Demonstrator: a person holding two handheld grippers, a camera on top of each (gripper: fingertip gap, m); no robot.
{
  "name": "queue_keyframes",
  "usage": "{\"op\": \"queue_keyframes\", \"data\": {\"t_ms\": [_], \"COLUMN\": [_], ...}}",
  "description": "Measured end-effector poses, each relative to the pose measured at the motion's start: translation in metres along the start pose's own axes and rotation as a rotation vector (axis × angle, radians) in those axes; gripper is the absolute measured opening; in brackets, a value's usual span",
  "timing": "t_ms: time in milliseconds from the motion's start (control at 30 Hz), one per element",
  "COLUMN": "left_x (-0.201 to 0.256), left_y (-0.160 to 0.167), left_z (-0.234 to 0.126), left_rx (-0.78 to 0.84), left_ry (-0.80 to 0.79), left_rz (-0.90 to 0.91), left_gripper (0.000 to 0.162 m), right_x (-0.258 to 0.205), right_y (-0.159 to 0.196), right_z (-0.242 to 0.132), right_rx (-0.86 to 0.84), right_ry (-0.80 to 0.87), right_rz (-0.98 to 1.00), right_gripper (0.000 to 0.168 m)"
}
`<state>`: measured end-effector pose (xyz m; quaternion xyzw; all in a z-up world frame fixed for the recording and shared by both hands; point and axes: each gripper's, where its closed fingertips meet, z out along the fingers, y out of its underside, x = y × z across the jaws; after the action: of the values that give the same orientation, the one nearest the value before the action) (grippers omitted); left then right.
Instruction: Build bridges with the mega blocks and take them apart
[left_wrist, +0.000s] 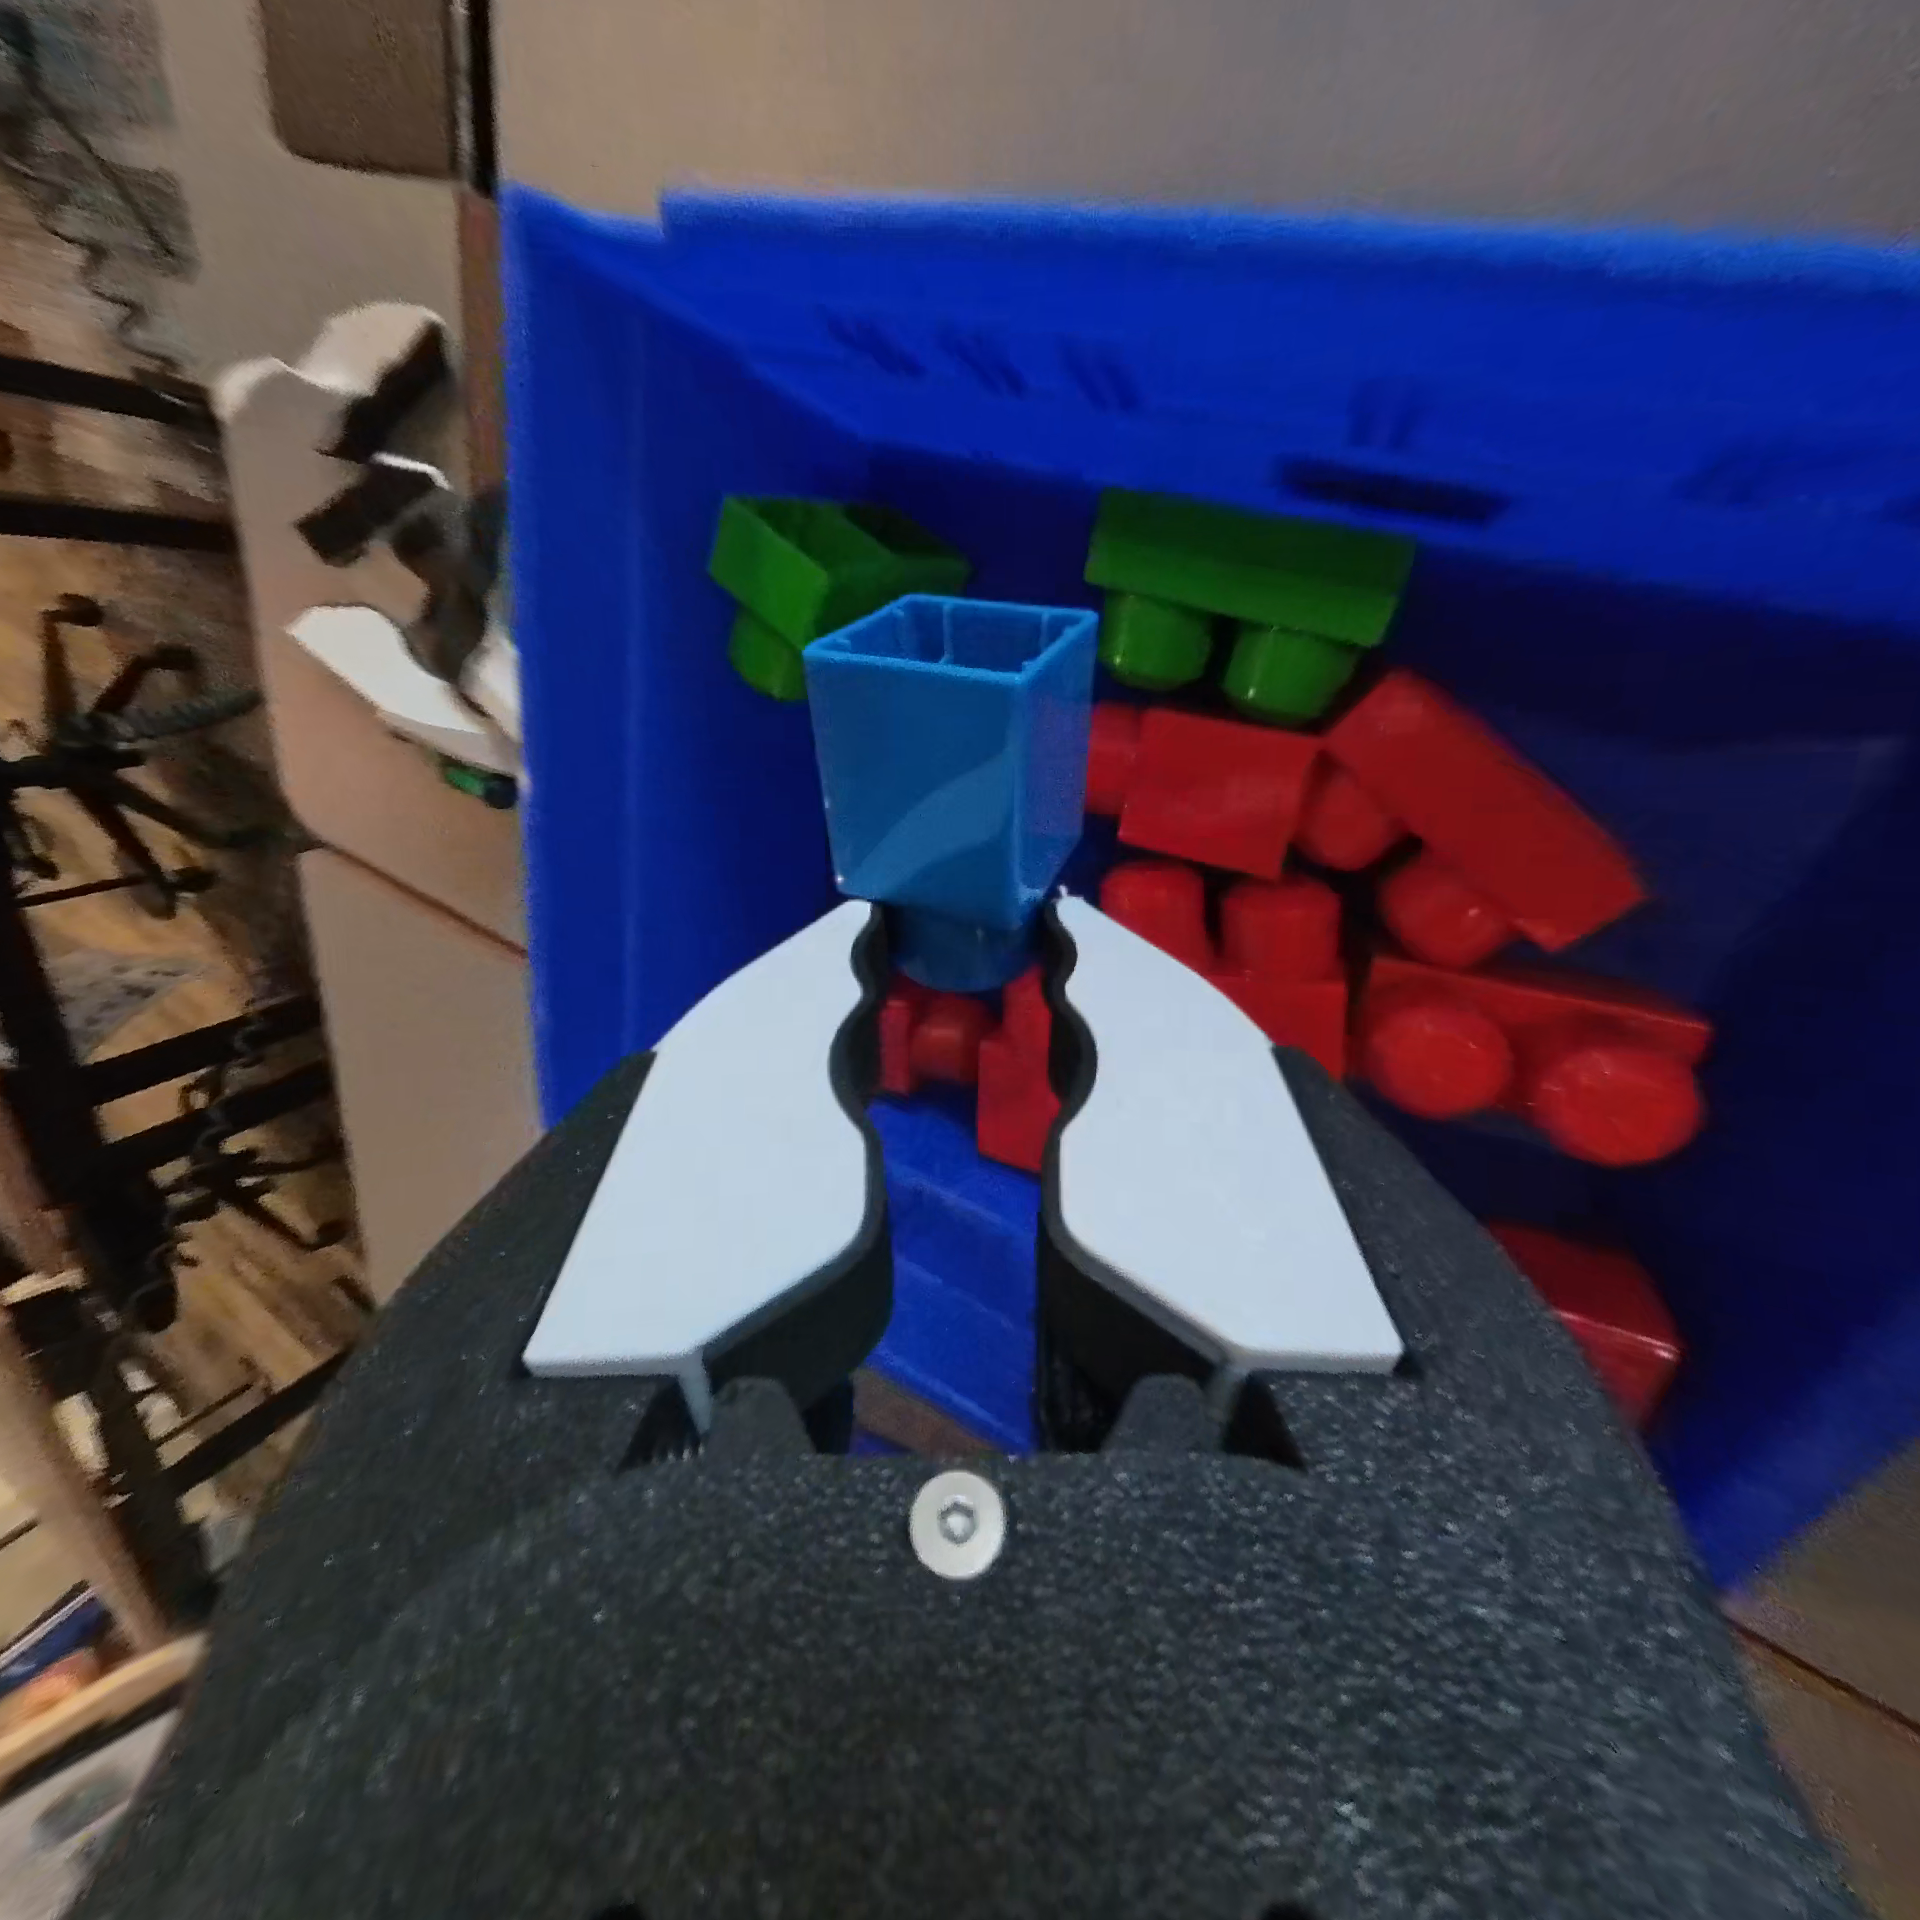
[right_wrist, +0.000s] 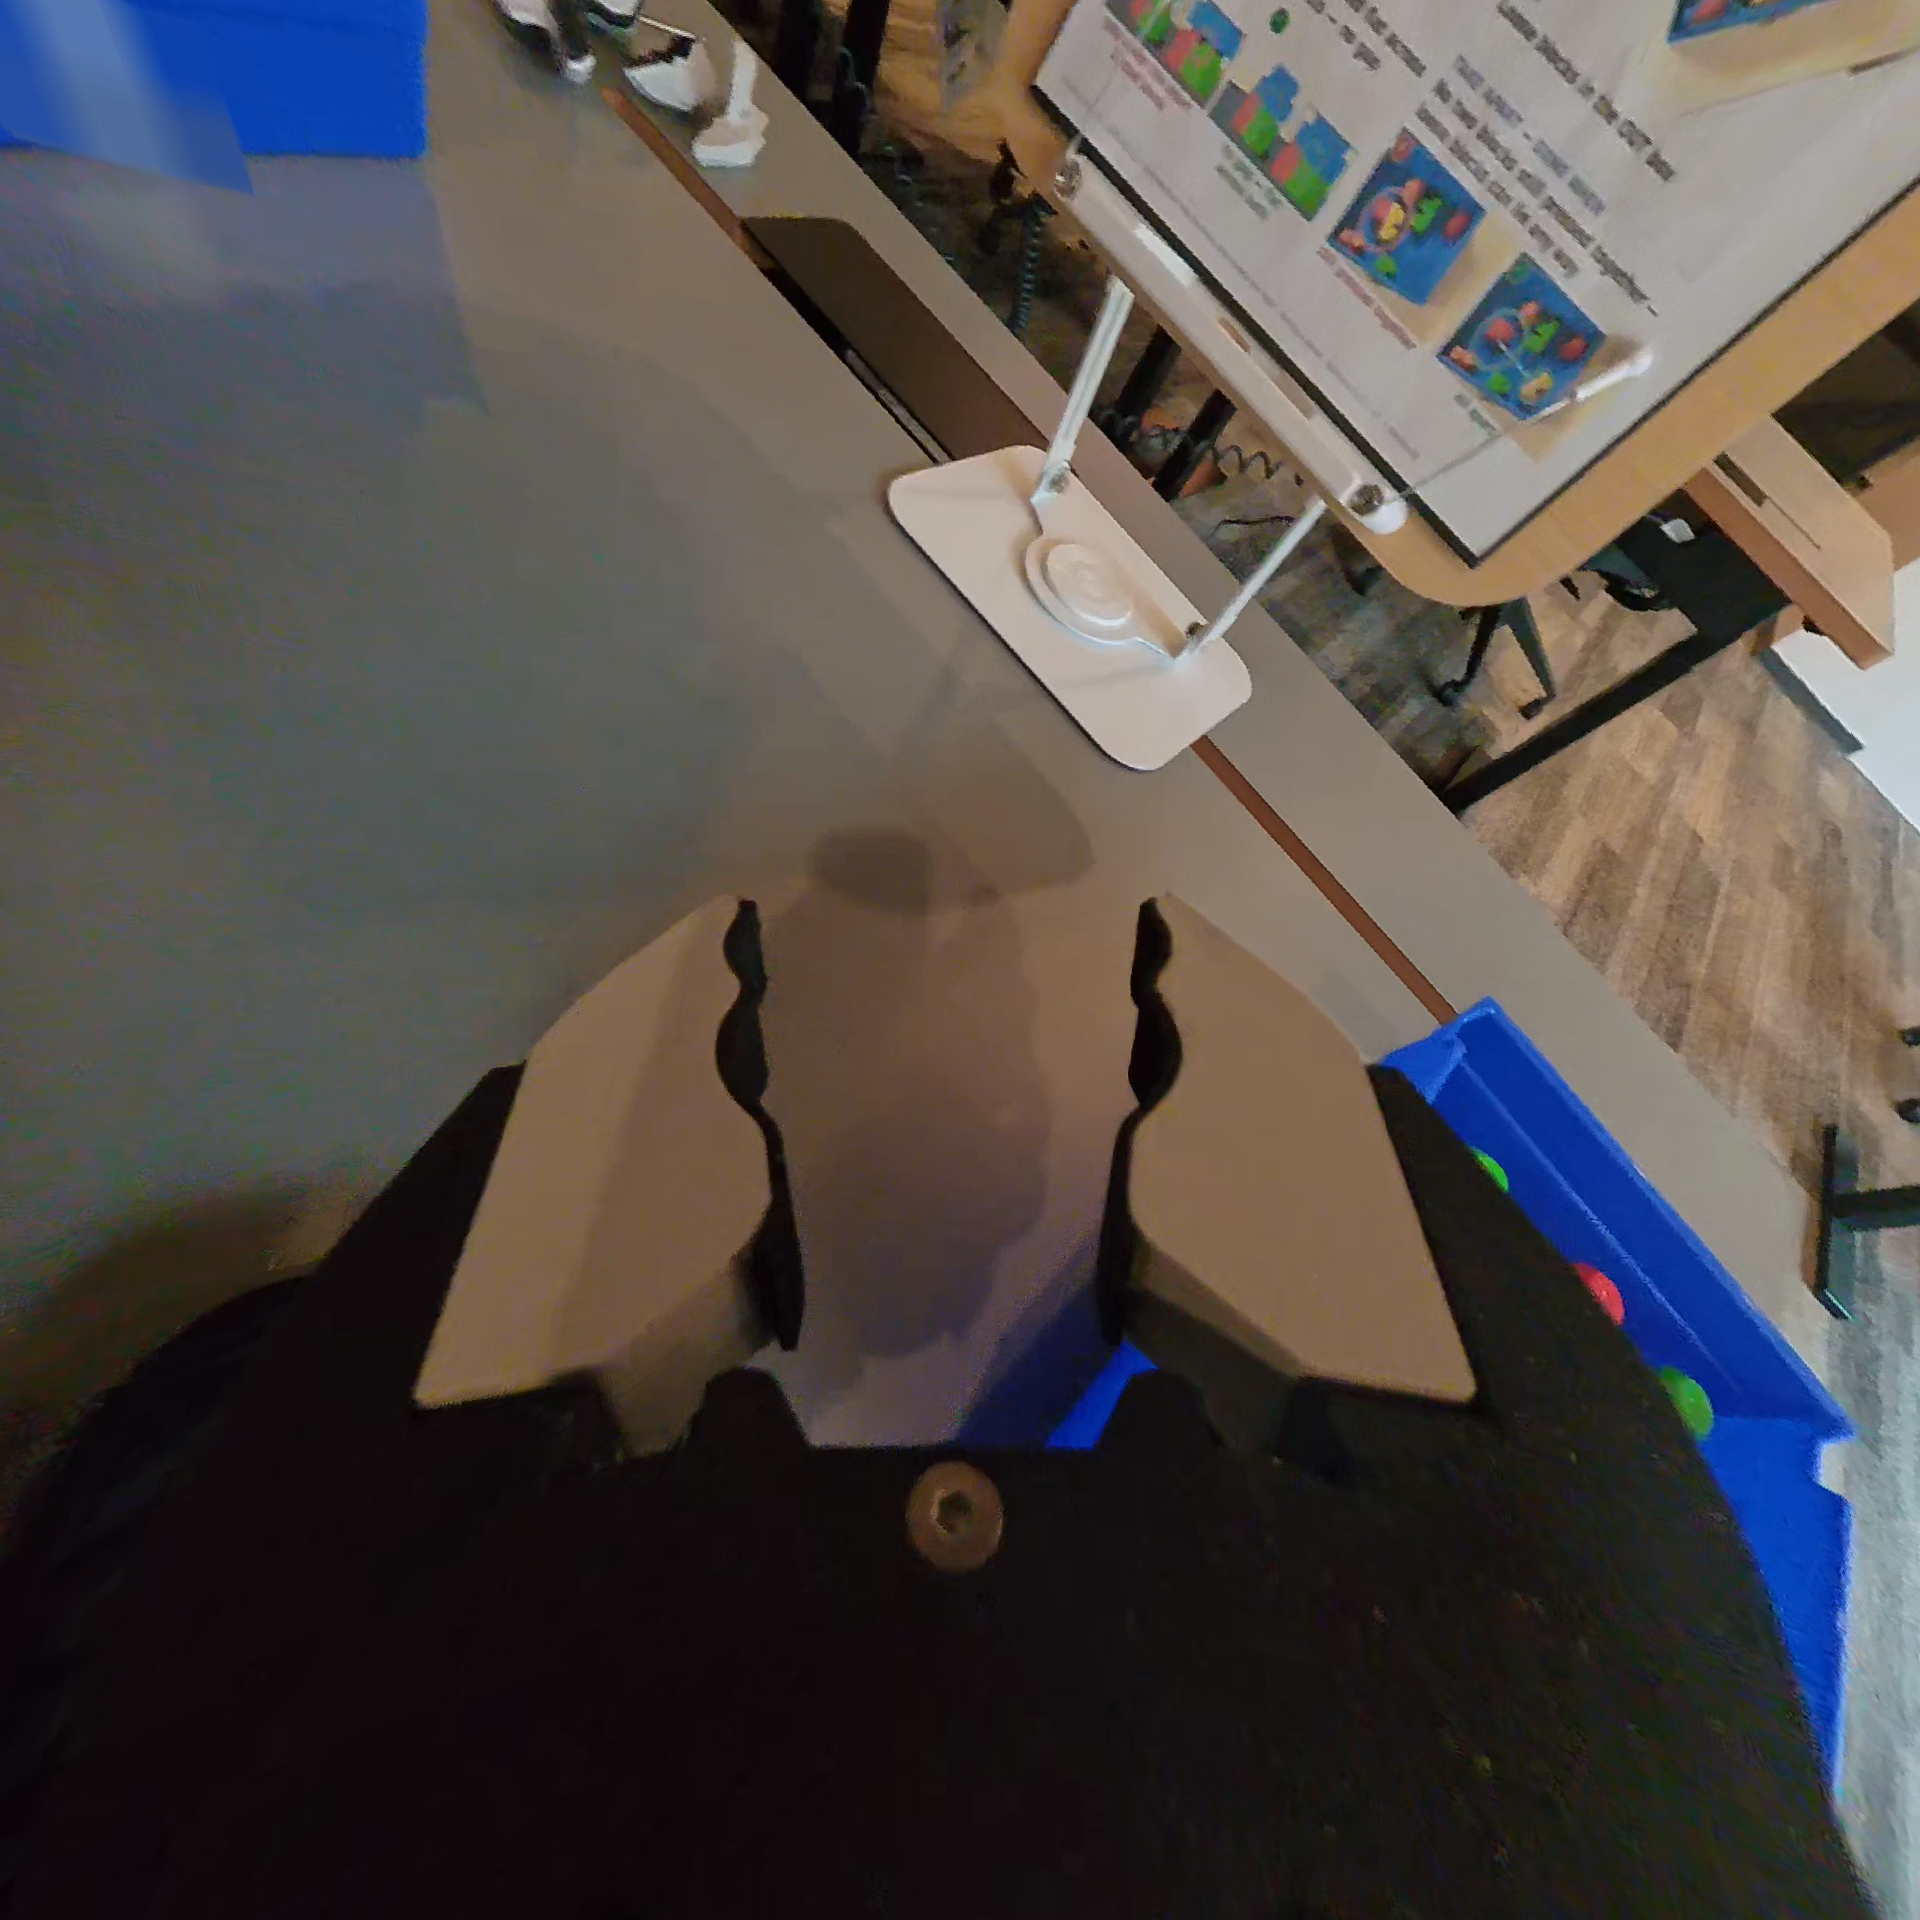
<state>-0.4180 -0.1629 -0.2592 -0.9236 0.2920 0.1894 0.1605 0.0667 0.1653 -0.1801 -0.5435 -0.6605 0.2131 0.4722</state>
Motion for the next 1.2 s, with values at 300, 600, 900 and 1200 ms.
{"op": "queue_keyframes", "data": {"t_ms": [300,600,900,1200], "left_x": [0.047,0.129,0.192,0.213], "left_y": [-0.085,-0.174,-0.255,-0.287], "left_z": [-0.087,-0.118,-0.121,-0.106], "left_rx": [0.124,0.219,0.252,0.284], "left_ry": [-0.123,-0.118,-0.106,-0.059], "left_rz": [0.128,0.283,0.442,0.499], "left_gripper": [0.028,0.028,0.028,0.028], "right_x": [-0.057,-0.167,-0.226,-0.234], "right_y": [-0.042,-0.088,-0.133,-0.123], "right_z": [-0.012,-0.016,0.007,0.028], "right_rx": [0.085,0.193,0.275,0.269], "right_ry": [-0.189,-0.438,-0.476,-0.494], "right_rz": [-0.086,-0.153,-0.104,-0.108], "right_gripper": [0.066,0.064,0.066,0.034]}}
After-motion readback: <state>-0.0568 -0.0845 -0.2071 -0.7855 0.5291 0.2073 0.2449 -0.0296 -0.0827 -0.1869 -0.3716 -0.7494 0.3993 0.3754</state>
